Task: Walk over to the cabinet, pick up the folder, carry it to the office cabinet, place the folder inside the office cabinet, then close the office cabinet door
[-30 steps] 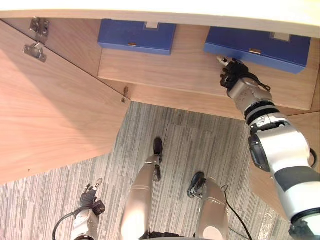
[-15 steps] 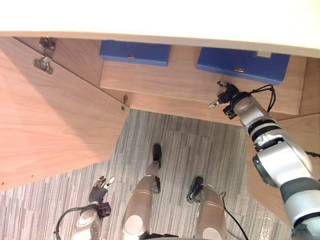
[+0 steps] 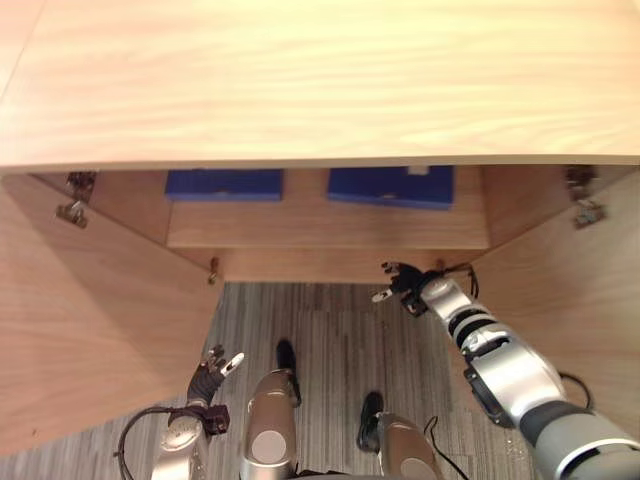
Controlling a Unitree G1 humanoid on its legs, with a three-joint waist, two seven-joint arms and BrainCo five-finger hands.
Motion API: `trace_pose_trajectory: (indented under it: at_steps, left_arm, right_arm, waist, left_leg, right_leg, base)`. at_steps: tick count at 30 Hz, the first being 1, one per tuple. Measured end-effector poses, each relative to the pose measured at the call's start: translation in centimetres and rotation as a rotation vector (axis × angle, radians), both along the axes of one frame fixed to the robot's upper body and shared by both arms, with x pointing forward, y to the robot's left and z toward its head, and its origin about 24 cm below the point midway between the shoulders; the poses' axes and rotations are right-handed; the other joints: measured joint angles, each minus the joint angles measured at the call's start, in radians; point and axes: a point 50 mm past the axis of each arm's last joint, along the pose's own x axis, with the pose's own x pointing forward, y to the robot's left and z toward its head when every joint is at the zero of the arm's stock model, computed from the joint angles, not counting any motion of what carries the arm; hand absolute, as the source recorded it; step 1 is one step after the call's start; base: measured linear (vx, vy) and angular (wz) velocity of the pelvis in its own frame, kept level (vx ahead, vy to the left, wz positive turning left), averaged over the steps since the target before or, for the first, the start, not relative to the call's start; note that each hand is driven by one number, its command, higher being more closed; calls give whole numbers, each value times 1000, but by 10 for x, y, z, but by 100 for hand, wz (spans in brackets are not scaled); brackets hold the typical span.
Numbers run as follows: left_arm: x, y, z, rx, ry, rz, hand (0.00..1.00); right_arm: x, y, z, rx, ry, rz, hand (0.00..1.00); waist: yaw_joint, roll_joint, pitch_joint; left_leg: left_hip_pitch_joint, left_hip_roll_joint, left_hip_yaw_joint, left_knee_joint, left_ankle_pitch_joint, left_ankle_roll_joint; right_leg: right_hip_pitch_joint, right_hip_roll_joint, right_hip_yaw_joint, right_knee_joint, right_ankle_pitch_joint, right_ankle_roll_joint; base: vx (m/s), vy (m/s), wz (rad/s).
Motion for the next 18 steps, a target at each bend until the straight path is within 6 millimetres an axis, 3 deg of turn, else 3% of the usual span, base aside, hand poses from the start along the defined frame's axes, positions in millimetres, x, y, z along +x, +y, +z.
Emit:
trace_pose_trajectory:
  at_steps: [1, 3, 4, 6, 8, 9, 10, 13, 16, 18]
  left_arm:
    - [-6, -6, -5, -15, 21, 6, 0]
    - [-12, -13, -14, -40, 63, 23, 0]
    - [-18, -20, -25, -52, 117, 34, 0]
    - [-20, -23, -35, -64, 167, 47, 0]
    - [-26, -29, -50, -72, 257, 90, 0]
    - [-26, -31, -53, -78, 275, 96, 0]
    - [-28, -35, -58, -85, 305, 113, 0]
    - [-31, -40, -65, -93, 343, 165, 0]
    - [-36, -48, -71, -114, 382, 174, 0]
    - [-41, -55, -75, -123, 407, 153, 0]
  right_arm:
    - [-13, 1, -18, 50, 21, -64, 0]
    - [-32, 2, -42, 102, 64, -138, 0]
    - [-58, 1, -67, 149, 124, -208, 0]
    - [-88, 2, -93, 226, 187, -304, 0]
    - [-146, 9, -132, 387, 312, -542, 0]
    - [-160, 10, -139, 423, 342, -611, 0]
    - [-187, 8, -151, 513, 389, -783, 0]
    - [-241, 0, -169, 697, 411, -1174, 0]
    - [-253, -11, -169, 801, 323, -1361, 0]
    - [-258, -12, -170, 844, 296, -1430, 0]
  waist:
    - [0, 2, -43]
    - [-2, 3, -97]
    - [-7, 4, -143]
    - [-10, -29, -176]
    - [-26, -63, -229]
    - [-35, -68, -235]
    - [-54, -73, -249]
    - [-87, -62, -276]
    - [-121, -61, -289]
    - [-128, -71, -296]
  left_leg:
    - [-11, 5, -106, 55, -39, -21]
    - [-5, 5, -204, 84, -102, -41]
    - [25, 8, -236, 80, -162, -82]
    - [58, 1, -188, 61, -164, -78]
    - [112, -24, -123, 3, -155, -63]
    - [133, -34, -104, -18, -148, -54]
    - [181, -59, -59, -73, -126, -42]
    - [296, -100, 55, -223, -69, -20]
    - [379, -104, 147, -304, -53, -27]
    - [439, -108, 207, -345, -57, -27]
  right_leg:
    - [2, 22, 28, -2, 2, -3]
    - [1, 40, 58, -4, 4, -1]
    - [6, 50, 92, -13, 9, 8]
    - [18, 40, 136, -49, 33, 24]
    - [53, 12, 190, -143, 88, 47]
    - [65, -1, 199, -161, 99, 54]
    - [76, -22, 229, -189, 120, 67]
    - [76, -57, 284, -220, 172, 81]
    - [73, -49, 311, -244, 217, 74]
    - [72, -39, 349, -253, 227, 70]
  base:
    - [-73, 2, -81]
    - [-25, 94, -77]
    - [8, 181, -73]
    - [8, 174, -68]
    - [58, 202, -63]
    - [50, 191, -60]
    - [26, 148, -60]
    - [-7, 125, -83]
    - [-62, 83, -97]
    - [-121, 62, -118]
